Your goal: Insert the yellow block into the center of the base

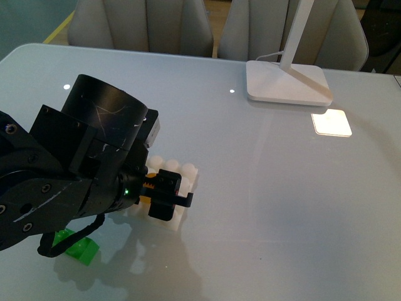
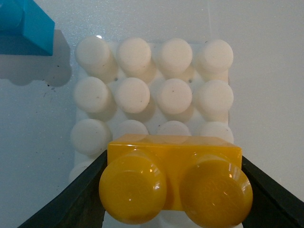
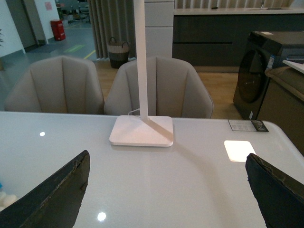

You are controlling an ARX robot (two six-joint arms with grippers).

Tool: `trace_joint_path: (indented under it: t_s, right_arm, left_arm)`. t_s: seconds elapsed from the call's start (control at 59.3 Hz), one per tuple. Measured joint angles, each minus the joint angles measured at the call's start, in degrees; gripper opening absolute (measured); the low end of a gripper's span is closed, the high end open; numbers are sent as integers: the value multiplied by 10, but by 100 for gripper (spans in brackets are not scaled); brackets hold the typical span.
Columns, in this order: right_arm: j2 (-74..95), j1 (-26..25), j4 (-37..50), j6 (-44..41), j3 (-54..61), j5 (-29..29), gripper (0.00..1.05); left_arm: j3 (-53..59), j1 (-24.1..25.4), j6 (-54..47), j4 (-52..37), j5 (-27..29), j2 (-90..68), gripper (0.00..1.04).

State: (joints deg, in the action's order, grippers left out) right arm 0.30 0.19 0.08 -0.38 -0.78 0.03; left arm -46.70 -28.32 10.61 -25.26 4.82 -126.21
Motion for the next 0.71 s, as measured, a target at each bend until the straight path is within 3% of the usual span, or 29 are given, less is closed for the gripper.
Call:
trace_joint_path:
  t_s: [0.708]
  right_arm:
    - [0, 0, 0, 0, 0, 0, 96]
  left_arm:
    - [-23, 8, -1, -6, 13, -25, 64]
